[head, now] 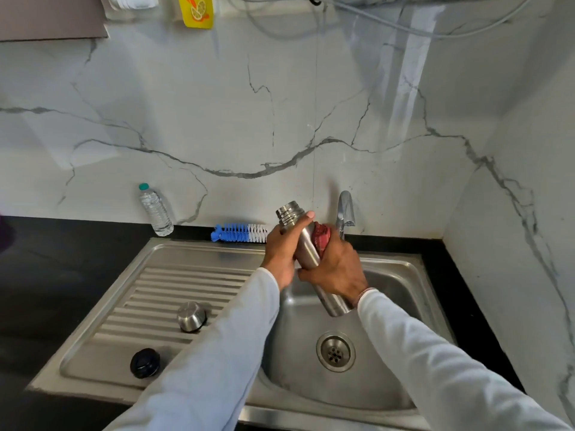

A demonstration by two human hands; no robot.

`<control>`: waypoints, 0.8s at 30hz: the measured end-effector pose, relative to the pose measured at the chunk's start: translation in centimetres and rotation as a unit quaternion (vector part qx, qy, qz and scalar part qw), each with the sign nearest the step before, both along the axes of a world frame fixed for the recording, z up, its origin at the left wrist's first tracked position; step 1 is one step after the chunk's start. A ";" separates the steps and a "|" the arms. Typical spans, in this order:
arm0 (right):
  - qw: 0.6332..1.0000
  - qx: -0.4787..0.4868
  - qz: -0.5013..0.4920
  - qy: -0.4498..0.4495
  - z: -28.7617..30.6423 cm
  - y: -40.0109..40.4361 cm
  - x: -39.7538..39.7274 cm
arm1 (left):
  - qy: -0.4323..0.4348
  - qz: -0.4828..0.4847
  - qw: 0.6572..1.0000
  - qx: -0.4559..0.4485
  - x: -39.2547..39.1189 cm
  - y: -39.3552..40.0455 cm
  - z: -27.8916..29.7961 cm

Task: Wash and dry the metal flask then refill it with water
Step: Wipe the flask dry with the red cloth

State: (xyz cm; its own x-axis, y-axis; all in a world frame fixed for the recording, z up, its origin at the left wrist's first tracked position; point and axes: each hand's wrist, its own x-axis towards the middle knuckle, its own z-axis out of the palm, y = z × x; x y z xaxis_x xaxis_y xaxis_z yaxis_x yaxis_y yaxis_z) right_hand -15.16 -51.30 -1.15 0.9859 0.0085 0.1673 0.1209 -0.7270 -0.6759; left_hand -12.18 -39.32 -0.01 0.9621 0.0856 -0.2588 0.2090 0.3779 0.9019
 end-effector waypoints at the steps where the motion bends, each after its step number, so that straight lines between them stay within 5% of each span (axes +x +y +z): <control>1: 0.999 0.010 0.036 0.018 0.3 -0.5 0.2 | -0.021 -0.006 1.000 0.012 0.2 0.6 -0.1; 4: 0.986 0.079 0.112 0.090 0.2 -1.1 0.7 | -0.050 -0.002 0.998 0.037 0.2 1.1 -0.6; 8: 0.982 0.156 0.062 0.083 -1.8 0.2 -0.6 | -0.025 0.054 0.997 0.044 0.6 0.0 -0.6; 12: 0.994 -0.015 -0.051 -0.091 -4.6 2.6 -3.0 | -0.003 0.083 0.996 0.026 0.9 -0.7 -1.0; 16: 0.971 -0.166 -0.005 -0.170 -6.5 2.4 -5.0 | 0.006 0.089 0.996 0.007 1.6 -0.4 -1.3; 19: 0.960 -0.186 0.063 -0.202 -7.0 1.1 -6.5 | 0.014 0.056 0.998 -0.014 1.7 0.2 -1.3; 24: 0.972 -0.111 0.030 -0.204 -6.4 1.3 -4.8 | -0.020 -0.031 0.998 -0.058 0.9 0.3 -1.1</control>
